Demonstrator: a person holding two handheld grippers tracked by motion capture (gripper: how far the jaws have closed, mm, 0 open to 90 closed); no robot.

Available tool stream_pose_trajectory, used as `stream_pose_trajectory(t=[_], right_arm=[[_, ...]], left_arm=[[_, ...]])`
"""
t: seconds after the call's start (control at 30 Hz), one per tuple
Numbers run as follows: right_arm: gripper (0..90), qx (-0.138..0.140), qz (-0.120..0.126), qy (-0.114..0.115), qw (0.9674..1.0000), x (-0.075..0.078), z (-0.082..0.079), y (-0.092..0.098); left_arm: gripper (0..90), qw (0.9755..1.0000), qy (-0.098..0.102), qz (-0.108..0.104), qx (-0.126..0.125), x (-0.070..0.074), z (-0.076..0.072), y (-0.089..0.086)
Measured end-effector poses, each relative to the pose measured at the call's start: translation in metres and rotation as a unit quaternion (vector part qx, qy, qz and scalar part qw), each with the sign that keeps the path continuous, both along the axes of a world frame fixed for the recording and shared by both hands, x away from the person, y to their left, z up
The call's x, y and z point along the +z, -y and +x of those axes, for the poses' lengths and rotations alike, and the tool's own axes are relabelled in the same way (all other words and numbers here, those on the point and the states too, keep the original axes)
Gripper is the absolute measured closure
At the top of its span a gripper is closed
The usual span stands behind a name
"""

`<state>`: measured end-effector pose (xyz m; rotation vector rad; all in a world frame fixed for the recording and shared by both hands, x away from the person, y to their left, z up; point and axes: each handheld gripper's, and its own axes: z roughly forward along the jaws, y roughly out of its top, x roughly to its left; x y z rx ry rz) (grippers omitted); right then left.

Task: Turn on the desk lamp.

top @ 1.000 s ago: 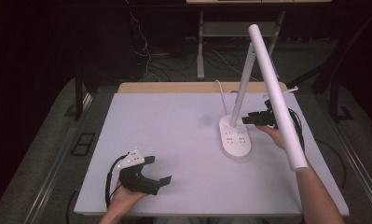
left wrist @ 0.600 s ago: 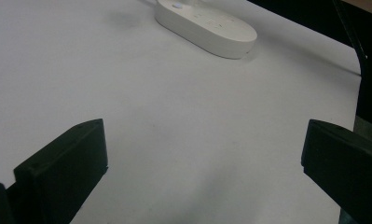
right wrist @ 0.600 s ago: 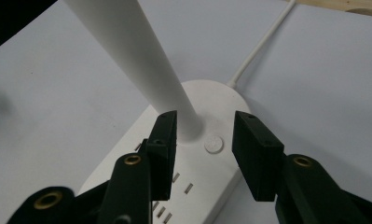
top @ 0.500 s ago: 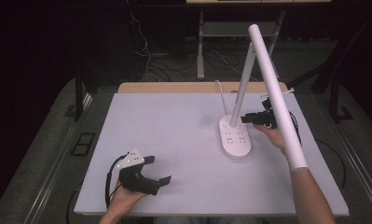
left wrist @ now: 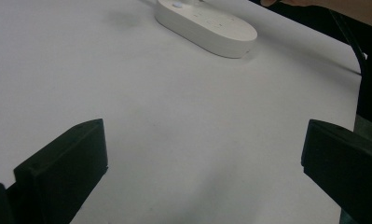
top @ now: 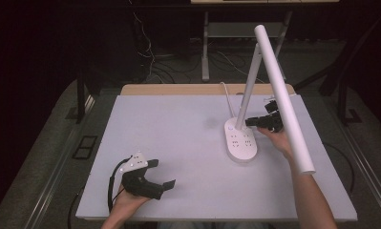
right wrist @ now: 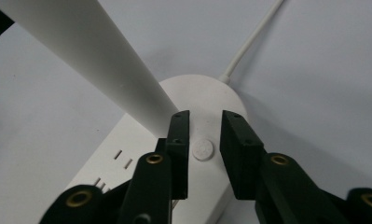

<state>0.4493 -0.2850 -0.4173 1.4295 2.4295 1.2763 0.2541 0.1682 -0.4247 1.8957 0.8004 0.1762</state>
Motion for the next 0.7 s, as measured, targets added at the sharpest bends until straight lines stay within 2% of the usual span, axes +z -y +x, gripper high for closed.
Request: stream_pose_trajectory(t=[0.17, 0.2, 0.27, 0.5, 0.7], right_arm=[[81.6, 0.000, 0.003, -0.007, 1.0000, -0.0041, 0.0013, -0.0025], [85.9, 0.000, 0.004, -0.009, 0.9999, -0.0056, 0.0017, -0.0035], [88.6, 0.000, 0.002, -0.009, 1.0000, -0.0070, 0.0023, -0.0043], [89.7, 0.001, 0.013, -0.011, 0.9999, -0.0109, 0.0038, -0.0046], [89.8, 0.002, 0.006, -0.008, 0.9999, -0.0103, 0.0033, -0.0057]], left_arm=[[0.0, 1.0000, 0.000, 0.000, 0.000, 0.0000, 0.0000, 0.0000], [0.0, 1.0000, 0.000, 0.000, 0.000, 0.0000, -0.0001, 0.0001], [0.0, 1.0000, 0.000, 0.000, 0.000, -0.0001, 0.0000, 0.0001], [0.0, 1.0000, -0.001, 0.000, 0.000, -0.0001, 0.0001, -0.0002], [0.0, 1.0000, 0.000, 0.000, 0.000, -0.0005, 0.0002, 0.0003]])
